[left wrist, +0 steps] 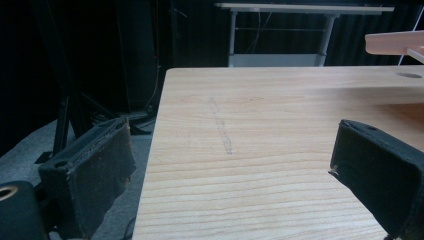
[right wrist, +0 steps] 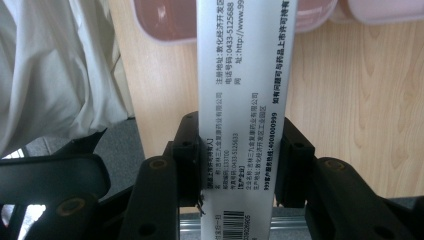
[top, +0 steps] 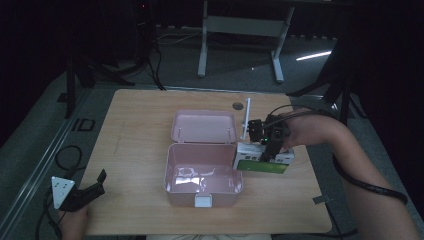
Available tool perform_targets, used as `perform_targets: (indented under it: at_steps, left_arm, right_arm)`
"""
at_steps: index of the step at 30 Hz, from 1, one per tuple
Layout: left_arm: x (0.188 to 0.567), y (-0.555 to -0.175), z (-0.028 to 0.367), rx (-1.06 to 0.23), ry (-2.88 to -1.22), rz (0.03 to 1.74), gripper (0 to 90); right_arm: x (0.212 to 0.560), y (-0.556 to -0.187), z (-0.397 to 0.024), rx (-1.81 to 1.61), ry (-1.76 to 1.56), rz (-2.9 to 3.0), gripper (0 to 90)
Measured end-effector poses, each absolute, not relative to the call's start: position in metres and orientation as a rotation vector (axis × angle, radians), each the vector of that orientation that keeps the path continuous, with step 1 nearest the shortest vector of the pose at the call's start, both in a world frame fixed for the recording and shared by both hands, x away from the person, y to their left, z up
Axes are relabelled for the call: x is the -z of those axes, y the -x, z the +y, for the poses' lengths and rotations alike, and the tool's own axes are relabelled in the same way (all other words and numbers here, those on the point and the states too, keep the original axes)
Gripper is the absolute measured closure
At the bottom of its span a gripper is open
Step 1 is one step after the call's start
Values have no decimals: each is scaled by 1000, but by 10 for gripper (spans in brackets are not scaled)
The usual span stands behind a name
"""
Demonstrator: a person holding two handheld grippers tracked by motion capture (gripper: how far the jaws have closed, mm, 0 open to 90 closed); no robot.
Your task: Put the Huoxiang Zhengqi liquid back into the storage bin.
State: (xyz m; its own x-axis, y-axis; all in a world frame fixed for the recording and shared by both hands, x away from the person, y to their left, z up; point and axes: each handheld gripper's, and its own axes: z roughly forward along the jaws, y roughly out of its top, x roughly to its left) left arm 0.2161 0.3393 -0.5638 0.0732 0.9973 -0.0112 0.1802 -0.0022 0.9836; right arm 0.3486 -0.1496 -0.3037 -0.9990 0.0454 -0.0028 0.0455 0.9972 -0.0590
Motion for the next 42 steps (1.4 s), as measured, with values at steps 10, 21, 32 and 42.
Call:
perform_targets:
  at_steps: [10, 21, 32, 42]
  left_arm:
    - [564, -216, 340, -1055, -1374, 1280, 40]
    - [564, -216, 340, -1053, -1374, 1277, 40]
    - [564, -216, 339, -1055, -1374, 1277, 40]
    - [564, -216, 340, -1050, -1377, 1278, 40]
  right_arm:
    - [310, -352, -116, 85, -28, 3125, 618]
    - [316, -349, -81, 91, 16, 3139, 618]
    - [319, -341, -47, 65, 90, 3142, 618]
    - [339, -335, -31, 65, 132, 3173, 617]
